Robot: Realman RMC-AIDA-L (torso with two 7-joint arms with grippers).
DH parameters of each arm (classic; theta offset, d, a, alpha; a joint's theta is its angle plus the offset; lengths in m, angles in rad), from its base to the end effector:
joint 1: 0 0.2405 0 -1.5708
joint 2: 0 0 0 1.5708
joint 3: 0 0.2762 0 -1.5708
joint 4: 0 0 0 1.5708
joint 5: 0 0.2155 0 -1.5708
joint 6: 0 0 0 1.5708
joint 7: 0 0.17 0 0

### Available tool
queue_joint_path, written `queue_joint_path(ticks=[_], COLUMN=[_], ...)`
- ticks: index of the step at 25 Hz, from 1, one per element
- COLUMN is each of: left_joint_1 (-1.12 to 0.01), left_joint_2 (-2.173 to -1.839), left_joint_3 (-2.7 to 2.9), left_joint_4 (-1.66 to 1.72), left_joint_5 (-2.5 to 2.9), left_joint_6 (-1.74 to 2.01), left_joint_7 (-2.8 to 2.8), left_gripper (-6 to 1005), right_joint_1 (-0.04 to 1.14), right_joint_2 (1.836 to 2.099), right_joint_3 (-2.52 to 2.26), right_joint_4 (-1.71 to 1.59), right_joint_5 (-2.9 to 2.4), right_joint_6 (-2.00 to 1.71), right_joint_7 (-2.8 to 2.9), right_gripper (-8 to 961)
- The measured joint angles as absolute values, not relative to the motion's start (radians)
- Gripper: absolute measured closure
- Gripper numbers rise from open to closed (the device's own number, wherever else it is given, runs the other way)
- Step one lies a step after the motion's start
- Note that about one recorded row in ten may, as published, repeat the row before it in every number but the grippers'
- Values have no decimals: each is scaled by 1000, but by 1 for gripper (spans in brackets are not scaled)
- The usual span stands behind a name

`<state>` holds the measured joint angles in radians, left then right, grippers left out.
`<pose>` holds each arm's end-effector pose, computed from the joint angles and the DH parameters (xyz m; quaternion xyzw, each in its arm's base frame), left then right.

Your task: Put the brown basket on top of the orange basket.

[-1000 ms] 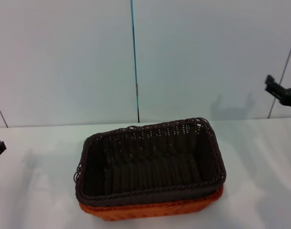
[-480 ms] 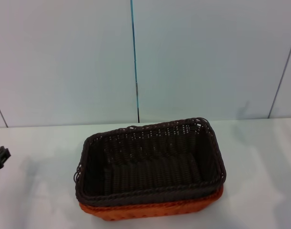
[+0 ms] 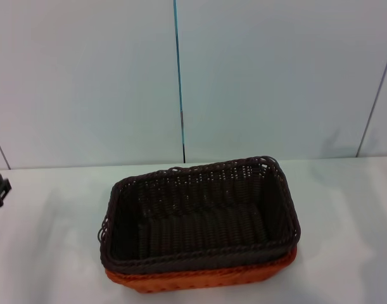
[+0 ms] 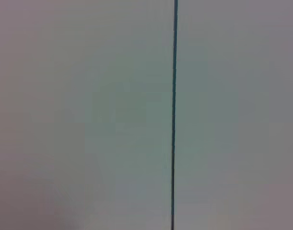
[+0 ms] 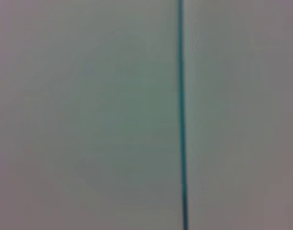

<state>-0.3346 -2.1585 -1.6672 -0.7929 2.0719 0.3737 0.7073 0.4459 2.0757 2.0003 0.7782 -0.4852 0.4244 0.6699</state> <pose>-0.3573 0.4213 0.0218 -0.5641 -0.4052 -0.1698 0.6991 0.3093 0.4694 0.0852 -0.2980 -0.6472 -0.6405 0.2866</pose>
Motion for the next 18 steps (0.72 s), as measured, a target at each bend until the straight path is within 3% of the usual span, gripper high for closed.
queue_joint_path(ticks=[18], left_joint_1=[-335], left_joint_2=[-2160], left_joint_3=[-1610], left_joint_4=[-720], left_joint_5=[2255], left_joint_6=[585], left_joint_7=[388], left_gripper=[64], right_joint_1=[464], right_joint_2=[2073], right_joint_3=[2029], right_joint_4=[825], right_joint_5=[-489], right_joint_6=[393], right_joint_7=[711], right_gripper=[16])
